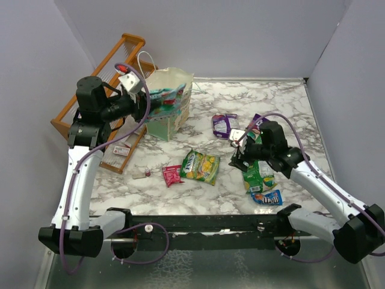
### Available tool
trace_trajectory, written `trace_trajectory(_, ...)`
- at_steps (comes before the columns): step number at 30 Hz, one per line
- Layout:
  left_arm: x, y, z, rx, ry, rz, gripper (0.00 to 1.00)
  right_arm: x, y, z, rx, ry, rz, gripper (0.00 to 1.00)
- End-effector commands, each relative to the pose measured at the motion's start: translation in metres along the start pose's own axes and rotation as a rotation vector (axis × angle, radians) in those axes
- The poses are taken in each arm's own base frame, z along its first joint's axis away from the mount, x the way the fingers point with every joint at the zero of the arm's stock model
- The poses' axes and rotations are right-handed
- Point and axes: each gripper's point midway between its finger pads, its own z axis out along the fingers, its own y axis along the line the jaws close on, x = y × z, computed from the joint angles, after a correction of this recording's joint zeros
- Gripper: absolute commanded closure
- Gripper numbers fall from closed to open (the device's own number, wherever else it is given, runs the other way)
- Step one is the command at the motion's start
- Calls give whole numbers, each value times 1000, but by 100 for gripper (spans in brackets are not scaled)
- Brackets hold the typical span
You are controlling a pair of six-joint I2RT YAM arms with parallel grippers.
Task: Place the snacks into the paper bag
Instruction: Place the snack in the paper bag.
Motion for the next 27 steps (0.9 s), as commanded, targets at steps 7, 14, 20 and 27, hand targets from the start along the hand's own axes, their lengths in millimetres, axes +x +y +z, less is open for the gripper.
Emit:
trace_trajectory(7, -81, 86, -21, -461, -158, 31, 100, -2, -40, -23, 193, -58, 100, 28)
trace_trajectory(14, -104, 123, -5, -516, -201, 42, 100, 4, -60, -51, 283, -84, 137, 27)
trace_trajectory(20, -98, 145, 28, -477, -195, 22, 100, 11, -62, -54, 297, -77, 134, 27)
trace_trajectory(27, -73, 150, 62, -424, -145, 68, 100, 15, -61, -51, 278, -68, 147, 27)
